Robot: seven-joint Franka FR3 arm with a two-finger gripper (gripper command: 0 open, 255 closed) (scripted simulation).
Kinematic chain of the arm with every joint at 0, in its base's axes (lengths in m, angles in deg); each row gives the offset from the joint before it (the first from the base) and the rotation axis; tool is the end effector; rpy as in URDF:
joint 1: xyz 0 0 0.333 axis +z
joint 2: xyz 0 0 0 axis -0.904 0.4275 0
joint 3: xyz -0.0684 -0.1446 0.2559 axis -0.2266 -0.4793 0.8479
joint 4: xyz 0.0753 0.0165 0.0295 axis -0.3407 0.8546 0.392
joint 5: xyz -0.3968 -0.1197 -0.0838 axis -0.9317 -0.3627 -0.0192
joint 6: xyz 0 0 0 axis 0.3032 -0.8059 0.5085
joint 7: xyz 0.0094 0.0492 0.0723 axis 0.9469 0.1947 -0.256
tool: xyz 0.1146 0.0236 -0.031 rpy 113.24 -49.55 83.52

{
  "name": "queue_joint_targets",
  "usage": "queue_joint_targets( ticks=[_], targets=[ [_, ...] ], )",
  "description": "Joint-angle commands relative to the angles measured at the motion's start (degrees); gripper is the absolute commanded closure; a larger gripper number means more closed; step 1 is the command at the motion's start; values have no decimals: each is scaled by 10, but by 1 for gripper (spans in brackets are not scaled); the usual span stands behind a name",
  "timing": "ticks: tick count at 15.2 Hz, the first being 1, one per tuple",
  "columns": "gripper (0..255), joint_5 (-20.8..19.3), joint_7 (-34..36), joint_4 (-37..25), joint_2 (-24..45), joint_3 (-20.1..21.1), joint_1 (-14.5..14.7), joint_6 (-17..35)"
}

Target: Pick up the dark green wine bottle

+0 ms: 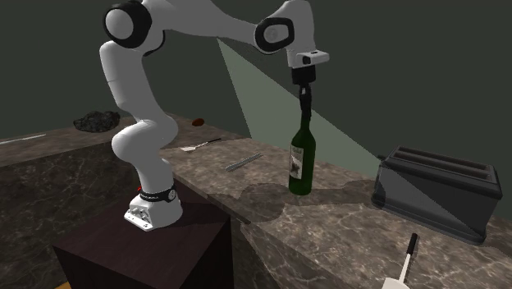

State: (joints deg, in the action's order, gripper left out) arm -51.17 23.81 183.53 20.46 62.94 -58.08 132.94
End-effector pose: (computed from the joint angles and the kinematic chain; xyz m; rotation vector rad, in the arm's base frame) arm 0.5096 0.2158 0.5212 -3.0789 -0.0957 -0.2696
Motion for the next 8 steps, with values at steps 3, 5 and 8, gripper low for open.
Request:
queue_joint_targets(
  ticks=[3,5,8],
  targets=[
    [255,0,0,-30,-2,-1,0,-32],
    [255,0,0,-46,-1,-1,-1,-47],
    [255,-1,0,-55,-1,-2,-1,-56]
  ],
)
